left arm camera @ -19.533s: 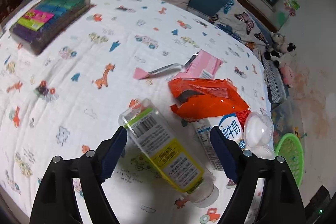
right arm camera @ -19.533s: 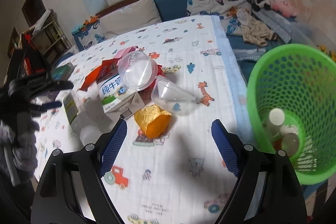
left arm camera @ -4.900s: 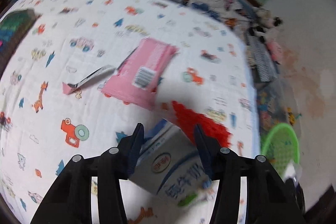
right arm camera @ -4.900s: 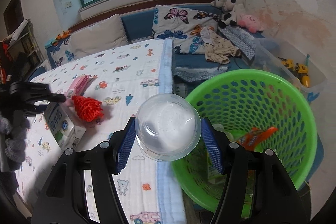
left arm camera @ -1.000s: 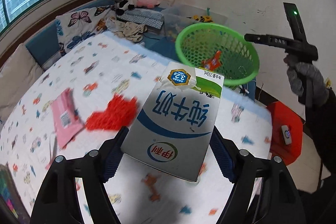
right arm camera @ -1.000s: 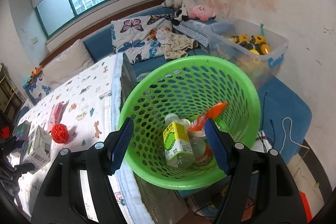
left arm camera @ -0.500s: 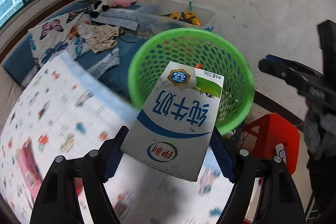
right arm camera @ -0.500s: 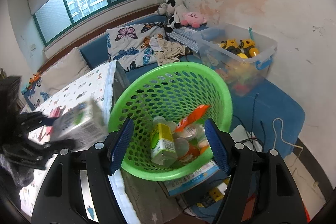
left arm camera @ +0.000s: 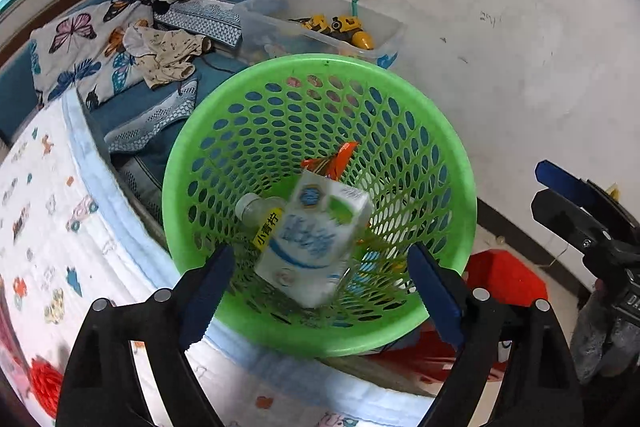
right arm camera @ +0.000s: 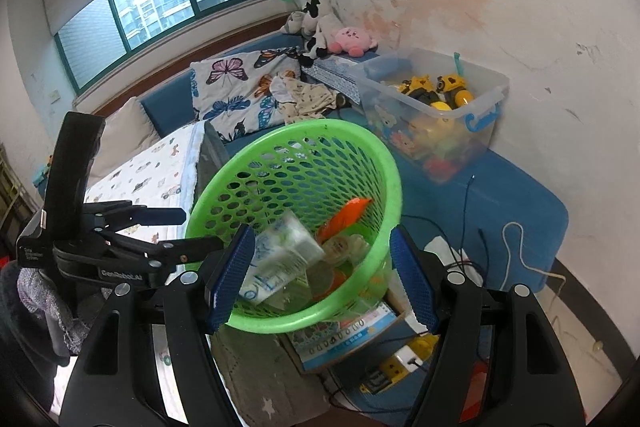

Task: Collect trash
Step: 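Carry the milk carton over the wastebasket and open the left gripper, then move both open grippers back toward the red mesh on the bed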

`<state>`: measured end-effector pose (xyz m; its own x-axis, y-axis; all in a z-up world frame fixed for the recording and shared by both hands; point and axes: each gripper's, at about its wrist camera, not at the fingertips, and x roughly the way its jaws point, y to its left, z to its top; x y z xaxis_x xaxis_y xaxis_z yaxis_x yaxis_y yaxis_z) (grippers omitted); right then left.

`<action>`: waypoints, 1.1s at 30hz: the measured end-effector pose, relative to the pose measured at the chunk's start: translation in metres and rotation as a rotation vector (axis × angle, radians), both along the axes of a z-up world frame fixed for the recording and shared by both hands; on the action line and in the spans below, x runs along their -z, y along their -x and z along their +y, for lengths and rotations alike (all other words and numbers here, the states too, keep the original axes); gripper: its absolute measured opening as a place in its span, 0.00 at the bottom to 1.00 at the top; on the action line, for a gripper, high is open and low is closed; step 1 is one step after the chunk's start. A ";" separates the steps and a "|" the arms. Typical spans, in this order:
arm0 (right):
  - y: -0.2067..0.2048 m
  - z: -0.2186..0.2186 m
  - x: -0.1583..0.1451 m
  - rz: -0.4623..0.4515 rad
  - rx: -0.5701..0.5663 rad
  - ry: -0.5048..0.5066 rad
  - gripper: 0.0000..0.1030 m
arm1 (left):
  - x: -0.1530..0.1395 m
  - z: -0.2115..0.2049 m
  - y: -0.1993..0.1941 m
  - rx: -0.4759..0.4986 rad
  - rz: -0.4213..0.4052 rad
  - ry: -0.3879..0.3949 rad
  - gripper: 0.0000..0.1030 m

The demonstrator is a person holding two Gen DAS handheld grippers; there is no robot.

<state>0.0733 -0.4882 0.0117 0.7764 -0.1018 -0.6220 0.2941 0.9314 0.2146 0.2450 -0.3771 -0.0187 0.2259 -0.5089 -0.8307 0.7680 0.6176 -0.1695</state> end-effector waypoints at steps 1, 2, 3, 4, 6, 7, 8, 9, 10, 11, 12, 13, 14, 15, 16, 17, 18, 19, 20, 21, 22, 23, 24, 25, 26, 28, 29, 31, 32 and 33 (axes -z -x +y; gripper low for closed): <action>0.000 0.001 0.000 0.000 -0.002 0.000 0.68 | 0.000 0.004 0.000 -0.008 0.001 0.004 0.82; 0.001 0.002 -0.001 -0.002 -0.005 0.001 0.68 | -0.001 0.008 0.001 -0.014 0.003 0.008 0.82; 0.001 0.004 -0.002 -0.004 -0.010 0.001 0.68 | -0.003 0.015 0.002 -0.024 0.002 0.018 0.82; 0.001 0.007 -0.002 -0.007 -0.016 0.001 0.68 | -0.005 0.025 0.003 -0.041 -0.004 0.031 0.82; 0.000 0.012 -0.004 -0.011 -0.028 0.002 0.68 | -0.008 0.039 0.007 -0.068 -0.013 0.036 0.82; -0.001 0.014 -0.005 -0.012 -0.034 0.003 0.68 | -0.011 0.051 0.008 -0.087 -0.020 0.047 0.82; -0.002 0.018 -0.005 -0.014 -0.042 0.006 0.68 | -0.013 0.058 0.010 -0.097 -0.027 0.049 0.82; -0.003 0.021 -0.006 -0.015 -0.049 0.007 0.68 | -0.014 0.068 0.011 -0.118 -0.046 0.043 0.82; -0.004 0.024 -0.006 -0.016 -0.056 0.005 0.68 | -0.015 0.076 0.014 -0.132 -0.064 0.035 0.82; -0.005 0.027 -0.006 -0.016 -0.065 0.003 0.69 | -0.016 0.083 0.016 -0.144 -0.075 0.031 0.82; -0.007 0.031 -0.006 -0.015 -0.074 0.003 0.69 | -0.018 0.093 0.020 -0.163 -0.086 0.030 0.82; -0.008 0.034 -0.006 -0.015 -0.082 0.004 0.69 | -0.019 0.101 0.021 -0.177 -0.092 0.031 0.82; -0.010 0.038 -0.006 -0.015 -0.094 0.004 0.69 | -0.019 0.110 0.024 -0.190 -0.097 0.033 0.82; -0.012 0.043 -0.006 -0.014 -0.106 0.004 0.70 | -0.021 0.119 0.027 -0.209 -0.110 0.036 0.82; -0.014 0.047 -0.006 -0.013 -0.116 0.005 0.70 | -0.021 0.126 0.027 -0.222 -0.119 0.038 0.82; -0.016 0.052 -0.006 -0.011 -0.128 0.007 0.70 | -0.022 0.137 0.029 -0.239 -0.129 0.040 0.82; -0.018 0.057 -0.006 -0.009 -0.142 0.009 0.70 | -0.022 0.148 0.030 -0.261 -0.135 0.043 0.82; -0.020 0.060 -0.006 -0.008 -0.153 0.011 0.70 | -0.022 0.155 0.029 -0.279 -0.134 0.045 0.82; -0.022 0.065 -0.006 -0.005 -0.166 0.013 0.70 | -0.021 0.166 0.027 -0.306 -0.128 0.050 0.82; -0.026 0.071 -0.005 -0.002 -0.181 0.012 0.71 | -0.020 0.176 0.026 -0.331 -0.127 0.054 0.82; -0.028 0.075 -0.005 0.000 -0.193 0.008 0.71 | -0.020 0.184 0.025 -0.352 -0.126 0.056 0.82; -0.031 0.080 -0.005 0.002 -0.206 0.004 0.71 | -0.020 0.195 0.024 -0.375 -0.126 0.058 0.82; -0.034 0.085 -0.004 0.005 -0.218 0.004 0.71 | -0.019 0.206 0.022 -0.398 -0.128 0.058 0.82; -0.038 0.090 -0.003 0.008 -0.230 0.006 0.71 | -0.019 0.215 0.021 -0.419 -0.131 0.057 0.82; -0.042 0.095 -0.003 0.011 -0.243 0.005 0.71 | -0.019 0.224 0.019 -0.437 -0.131 0.057 0.82; -0.048 0.105 -0.002 0.015 -0.269 0.002 0.71 | -0.016 0.246 0.014 -0.484 -0.126 0.057 0.82; -0.051 0.111 -0.001 0.017 -0.281 0.004 0.71 | -0.016 0.255 0.012 -0.504 -0.127 0.055 0.82; -0.058 0.124 0.001 0.024 -0.313 0.004 0.71 | -0.013 0.274 0.007 -0.547 -0.123 0.054 0.82; -0.062 0.130 0.002 0.027 -0.328 0.004 0.71 | -0.013 0.284 0.005 -0.567 -0.122 0.052 0.82; -0.067 0.137 0.003 0.031 -0.345 0.005 0.71 | -0.012 0.292 0.003 -0.584 -0.122 0.050 0.82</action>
<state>0.1400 -0.3509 0.0087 0.7463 0.1600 -0.6461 -0.0319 0.9782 0.2053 0.2418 -0.0851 -0.0071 0.5724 -0.3090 -0.7595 0.3193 0.9372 -0.1406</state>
